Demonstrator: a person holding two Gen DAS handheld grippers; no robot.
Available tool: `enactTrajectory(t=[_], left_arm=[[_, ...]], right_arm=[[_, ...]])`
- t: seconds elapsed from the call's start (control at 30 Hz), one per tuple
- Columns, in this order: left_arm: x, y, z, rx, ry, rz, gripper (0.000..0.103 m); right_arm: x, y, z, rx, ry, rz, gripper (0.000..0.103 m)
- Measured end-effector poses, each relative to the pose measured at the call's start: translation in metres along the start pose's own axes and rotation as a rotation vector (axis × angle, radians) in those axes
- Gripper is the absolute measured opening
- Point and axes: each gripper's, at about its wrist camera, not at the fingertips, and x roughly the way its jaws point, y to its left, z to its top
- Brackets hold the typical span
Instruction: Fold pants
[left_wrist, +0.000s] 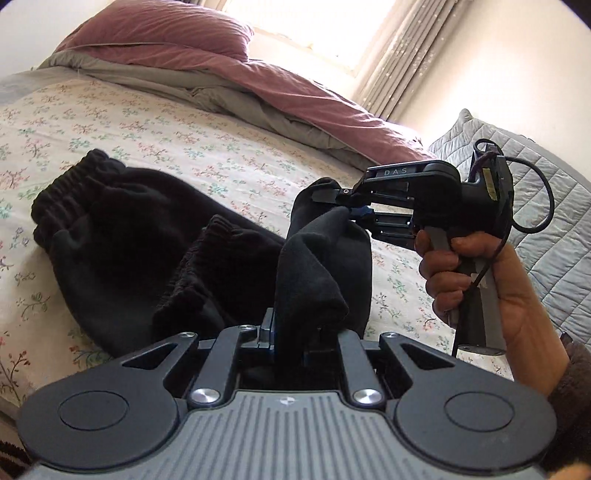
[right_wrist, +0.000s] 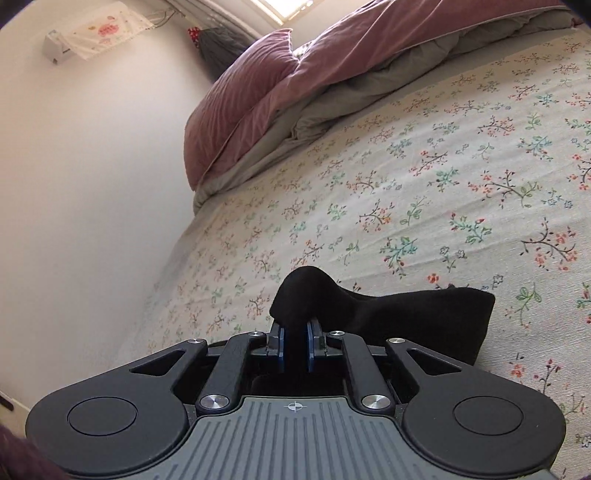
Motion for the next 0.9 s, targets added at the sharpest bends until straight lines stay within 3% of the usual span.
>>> enactTrajectory(t=[0.13,0.27,0.37,0.43,0.5,0.57,0.6,0.73,0.9], left_arm=[[0.012,0.023,-0.008,-0.061,0.066,0.029,0.023],[0.015,0.031,-0.009,-0.08,0.088,0.013,0.024],[0.008,0.025,-0.007,-0.021,0.097,-0.007,0.027],[0.003,0.022,-0.004,0.029,0.101,-0.023,0.034],[-0.003,0.021,0.002,0.092,0.093,-0.028,0.051],[-0.011,0.015,0.01,0.153,0.072,-0.025,0.069],[-0.014,0.013,0.015,0.178,0.063,-0.03,0.072],[-0.011,0.004,0.036,0.25,0.059,-0.033,0.072],[0.026,-0.008,0.052,0.288,0.1,-0.006,0.071]], right_arm=[[0.039,0.013,-0.014,-0.056,0.073,-0.037,0.014],[0.06,0.017,-0.024,-0.107,0.085,-0.07,0.016],[0.061,0.015,-0.025,-0.112,0.082,-0.071,0.016],[0.057,0.017,-0.025,-0.114,0.08,-0.068,0.019],[0.051,0.016,-0.023,-0.109,0.068,-0.06,0.029],[0.042,0.015,-0.018,-0.091,0.051,-0.038,0.049],[0.035,0.015,-0.017,-0.087,0.043,-0.026,0.051],[0.01,0.012,-0.015,-0.098,0.019,-0.054,0.054],[-0.009,-0.002,-0.028,-0.085,0.045,-0.125,0.055]])
